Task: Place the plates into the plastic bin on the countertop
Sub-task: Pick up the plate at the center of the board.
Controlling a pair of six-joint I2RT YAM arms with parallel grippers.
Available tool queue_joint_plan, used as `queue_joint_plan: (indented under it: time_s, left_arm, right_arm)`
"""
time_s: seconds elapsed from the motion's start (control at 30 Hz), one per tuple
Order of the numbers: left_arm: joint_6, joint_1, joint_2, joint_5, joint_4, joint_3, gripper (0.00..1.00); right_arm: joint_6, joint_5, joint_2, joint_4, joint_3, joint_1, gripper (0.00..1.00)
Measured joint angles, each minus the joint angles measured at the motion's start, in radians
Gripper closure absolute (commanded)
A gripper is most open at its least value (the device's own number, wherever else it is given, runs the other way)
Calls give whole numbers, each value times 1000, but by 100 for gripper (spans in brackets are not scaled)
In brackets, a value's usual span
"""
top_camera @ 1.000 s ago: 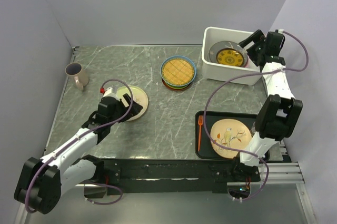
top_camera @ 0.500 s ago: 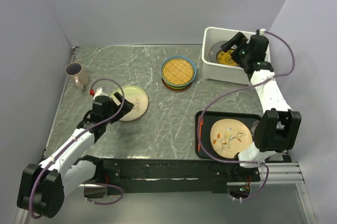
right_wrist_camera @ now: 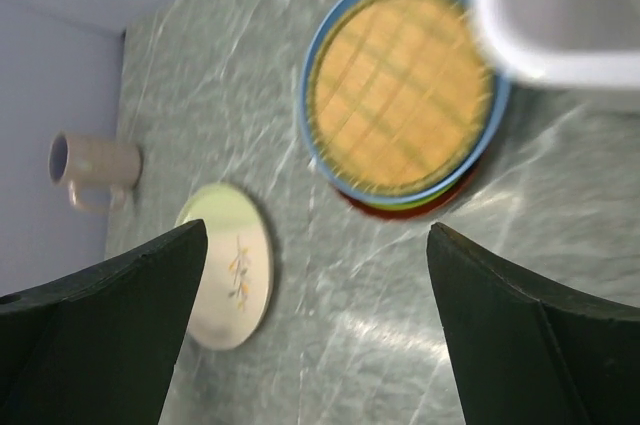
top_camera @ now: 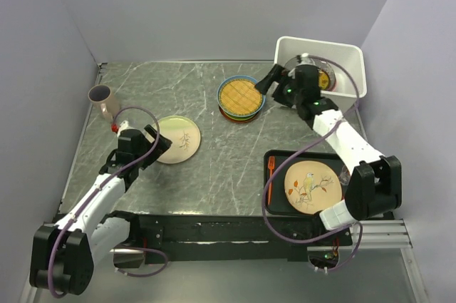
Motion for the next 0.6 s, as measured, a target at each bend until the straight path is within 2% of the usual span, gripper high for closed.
queue_joint_plan:
  time_s: [0.2, 0.37, 0.6]
  left_arm:
    - [2, 13, 11, 2, -2, -9, 6]
    - [5, 23, 15, 3, -2, -11, 6]
    - [21, 29, 17, 6, -1, -26, 6]
  right_arm:
    - [-2, 16, 71, 21, -3, 174, 12]
    - [1, 33, 181, 29, 8, 296, 25]
    - [5, 63, 386, 17, 99, 424, 28]
